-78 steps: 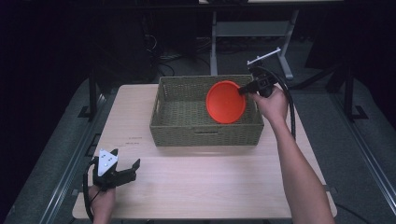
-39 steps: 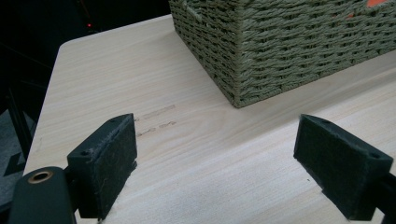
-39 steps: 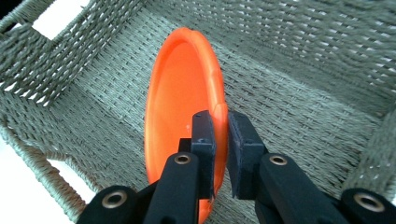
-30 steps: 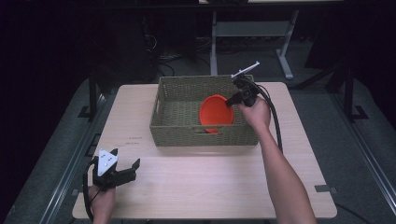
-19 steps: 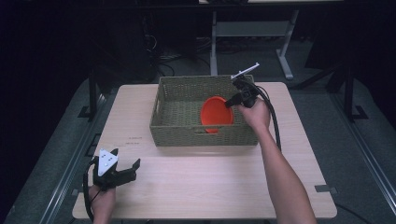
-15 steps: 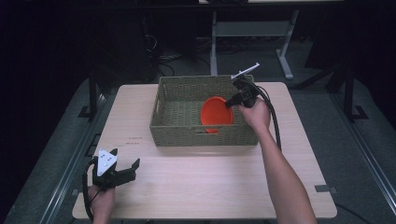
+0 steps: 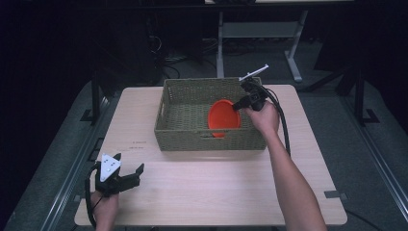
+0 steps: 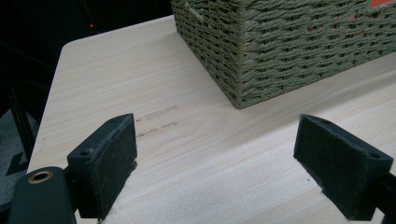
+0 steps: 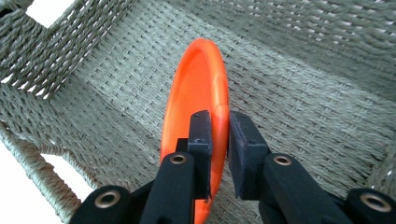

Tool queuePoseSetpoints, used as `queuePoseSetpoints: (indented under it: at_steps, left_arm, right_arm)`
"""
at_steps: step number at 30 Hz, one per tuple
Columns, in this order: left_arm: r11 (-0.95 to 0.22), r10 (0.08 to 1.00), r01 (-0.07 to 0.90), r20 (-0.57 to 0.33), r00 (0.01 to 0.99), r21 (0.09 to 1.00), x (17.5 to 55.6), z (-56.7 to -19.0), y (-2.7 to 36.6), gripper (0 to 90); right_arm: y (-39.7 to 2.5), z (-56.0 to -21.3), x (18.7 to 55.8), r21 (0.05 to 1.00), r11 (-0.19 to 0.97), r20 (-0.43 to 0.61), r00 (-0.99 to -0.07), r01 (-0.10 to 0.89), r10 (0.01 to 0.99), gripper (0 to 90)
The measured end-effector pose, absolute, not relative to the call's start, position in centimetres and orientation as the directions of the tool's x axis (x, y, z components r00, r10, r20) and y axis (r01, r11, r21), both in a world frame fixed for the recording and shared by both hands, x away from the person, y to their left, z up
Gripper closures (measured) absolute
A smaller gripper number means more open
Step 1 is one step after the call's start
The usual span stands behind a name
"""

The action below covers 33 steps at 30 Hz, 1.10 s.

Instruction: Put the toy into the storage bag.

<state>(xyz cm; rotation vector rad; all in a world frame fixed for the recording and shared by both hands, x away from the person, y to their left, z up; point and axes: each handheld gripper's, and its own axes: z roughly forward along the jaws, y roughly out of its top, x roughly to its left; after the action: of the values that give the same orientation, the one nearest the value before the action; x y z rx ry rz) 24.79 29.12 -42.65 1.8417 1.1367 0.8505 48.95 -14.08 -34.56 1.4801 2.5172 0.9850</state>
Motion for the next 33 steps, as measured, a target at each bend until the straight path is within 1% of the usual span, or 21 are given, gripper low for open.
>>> queuePoseSetpoints:
  at_steps: [3, 6, 11, 17, 22, 26, 30, 33]
  left_arm:
    - [-0.281, 0.919, 0.386, 0.131, 0.371, 0.879, 24.8, -42.6, 29.1, 12.8]
    - [-0.281, 0.918, 0.386, 0.130, 0.374, 0.878, 24.8, -42.6, 29.1, 12.8]
    - [-0.276, 0.919, 0.383, 0.126, 0.373, 0.882, 24.8, -42.7, 29.0, 12.8]
    - [-0.280, 0.919, 0.387, 0.129, 0.371, 0.879, 24.8, -42.7, 29.0, 12.8]
    - [-0.278, 0.920, 0.389, 0.126, 0.372, 0.879, 25.0, -42.7, 28.9, 12.8]
    - [-0.279, 0.919, 0.387, 0.128, 0.372, 0.879, 24.9, -42.7, 28.9, 12.8]
    - [-0.275, 0.921, 0.394, 0.123, 0.369, 0.877, 24.9, -42.7, 29.0, 12.8]
    - [-0.278, 0.920, 0.389, 0.127, 0.371, 0.878, 25.0, -42.7, 29.0, 12.8]
  right_arm:
    - [-14.5, -34.1, 48.8, 0.569, 0.315, 0.259, -0.528, 0.760, 0.809, 76.5]
    - [-15.1, -34.0, 48.7, 0.575, 0.290, 0.298, -0.527, 0.765, 0.796, 76.8]
    - [-15.3, -33.7, 48.6, 0.580, 0.288, 0.309, -0.533, 0.762, 0.788, 75.4]
    - [-15.1, -34.0, 48.7, 0.575, 0.298, 0.317, -0.544, 0.762, 0.777, 71.7]
    - [-15.1, -34.6, 48.7, 0.559, 0.305, 0.329, -0.544, 0.771, 0.772, 66.7]
    - [-15.5, -35.0, 48.9, 0.552, 0.287, 0.361, -0.534, 0.783, 0.764, 63.8]
    - [-15.9, -35.3, 48.9, 0.542, 0.275, 0.385, -0.526, 0.794, 0.758, 57.0]
    - [-16.1, -35.5, 48.7, 0.539, 0.267, 0.400, -0.522, 0.799, 0.753, 54.3]
